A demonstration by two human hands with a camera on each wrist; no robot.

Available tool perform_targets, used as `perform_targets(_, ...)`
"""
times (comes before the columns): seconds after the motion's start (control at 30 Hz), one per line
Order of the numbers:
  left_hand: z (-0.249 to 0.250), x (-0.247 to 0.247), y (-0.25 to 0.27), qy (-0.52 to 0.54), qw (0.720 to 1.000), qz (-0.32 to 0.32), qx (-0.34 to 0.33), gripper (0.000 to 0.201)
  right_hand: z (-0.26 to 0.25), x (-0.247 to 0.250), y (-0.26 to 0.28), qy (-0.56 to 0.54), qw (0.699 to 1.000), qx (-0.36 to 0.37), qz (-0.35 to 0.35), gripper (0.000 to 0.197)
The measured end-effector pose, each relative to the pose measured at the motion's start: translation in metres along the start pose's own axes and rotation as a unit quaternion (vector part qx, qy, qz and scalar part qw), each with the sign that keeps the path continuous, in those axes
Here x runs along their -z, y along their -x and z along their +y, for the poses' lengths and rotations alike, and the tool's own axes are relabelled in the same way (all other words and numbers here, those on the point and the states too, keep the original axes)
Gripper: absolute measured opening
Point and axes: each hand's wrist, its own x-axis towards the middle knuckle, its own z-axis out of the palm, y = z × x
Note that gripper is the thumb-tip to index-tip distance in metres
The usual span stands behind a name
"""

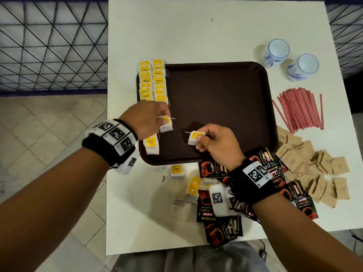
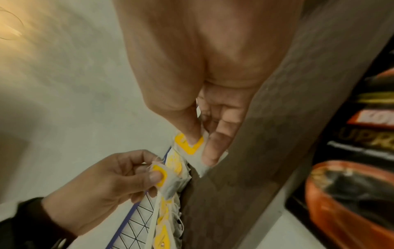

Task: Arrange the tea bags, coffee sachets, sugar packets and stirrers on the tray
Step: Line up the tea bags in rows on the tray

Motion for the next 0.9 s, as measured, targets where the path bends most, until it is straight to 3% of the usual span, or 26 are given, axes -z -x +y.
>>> perform_targets(0.23, -0.014, 0.003, -0.035, -0.071, 0.996, -0.048, -0.021, 0.012, -0.015, -0.027, -0.031, -0.009, 0.999, 0.002, -0.041, 0.016)
perform_targets(0.63, -0.022, 0.001, -0.042, -0.027, 0.999, 0.045, -0.016, 0.023, -0.042, -0.049, -0.067, -0.028, 0.993, -0.063, -0.101, 0.002)
perform_targets(0.9, -0.034, -0.001, -0.018, 0.083, 0.985, 0.153, 0.002, 0.015, -0.049, -0.062, -0.079, -0.085, 0.982, -0.120, -0.120, 0.009)
